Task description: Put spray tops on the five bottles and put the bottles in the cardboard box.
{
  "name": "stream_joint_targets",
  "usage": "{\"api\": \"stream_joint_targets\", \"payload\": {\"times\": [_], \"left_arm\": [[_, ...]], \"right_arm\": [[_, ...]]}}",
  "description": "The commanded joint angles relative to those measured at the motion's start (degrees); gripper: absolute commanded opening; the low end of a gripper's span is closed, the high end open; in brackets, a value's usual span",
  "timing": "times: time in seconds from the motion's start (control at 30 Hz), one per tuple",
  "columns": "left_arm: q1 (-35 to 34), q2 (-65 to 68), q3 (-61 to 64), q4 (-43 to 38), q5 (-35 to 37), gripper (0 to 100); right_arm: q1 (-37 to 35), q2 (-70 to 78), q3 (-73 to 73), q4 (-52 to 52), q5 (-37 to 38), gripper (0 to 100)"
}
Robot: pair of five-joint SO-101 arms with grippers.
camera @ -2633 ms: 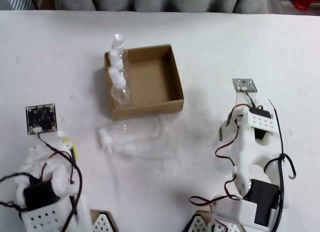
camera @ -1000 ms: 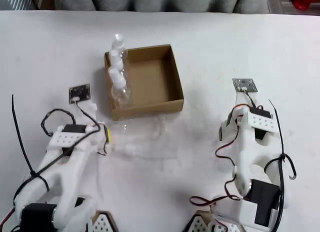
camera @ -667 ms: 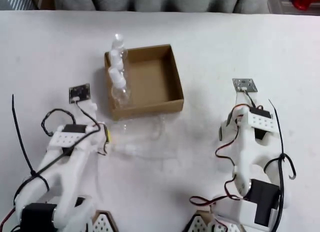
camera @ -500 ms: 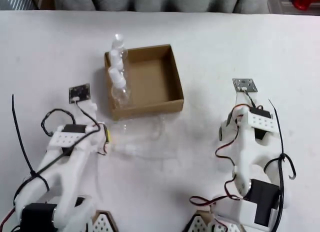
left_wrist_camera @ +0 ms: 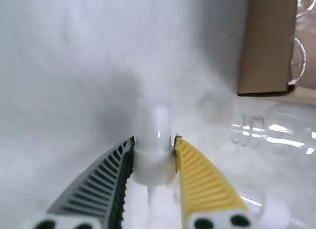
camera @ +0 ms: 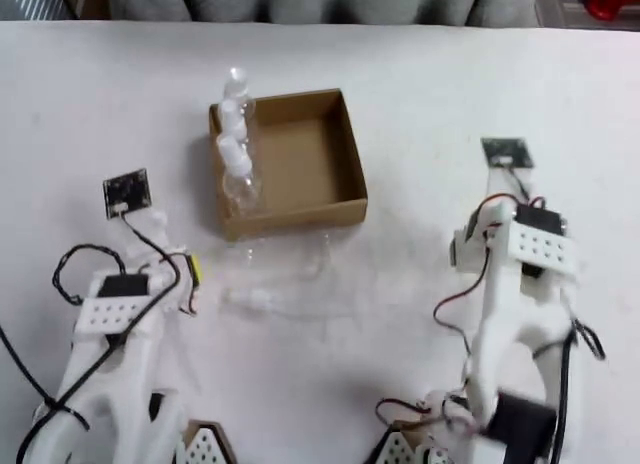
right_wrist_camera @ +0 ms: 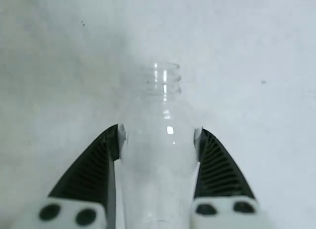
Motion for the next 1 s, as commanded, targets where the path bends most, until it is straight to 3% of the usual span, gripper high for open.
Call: {"api": "stream_joint_targets", "payload": {"times": [0.0,0.17,0.33,0.77,0.97], "left_arm": [[-0.57,-3.82,0.09,-1.14,-1.41,2],[-0.57,-4.79,0.62,-0.88,-1.58,2],[-0.57,-4.79,0.62,-0.88,-1.67,2],[-0.57,-4.7,0.62,-0.97,-1.76,2],[-0.57,-4.7,0.62,-0.97,-1.76,2]], "right_arm": [[0.04,-12.62,-4.22,5.76,0.09,1.6],[-4.0,-27.91,-3.78,6.29,0.09,1.6],[-6.55,-35.91,-3.25,-0.4,0.09,1.6],[-11.82,-38.02,25.05,-48.22,-0.7,1.6],[-15.78,-44.97,36.4,-60.35,-20.66,1.6]]}}
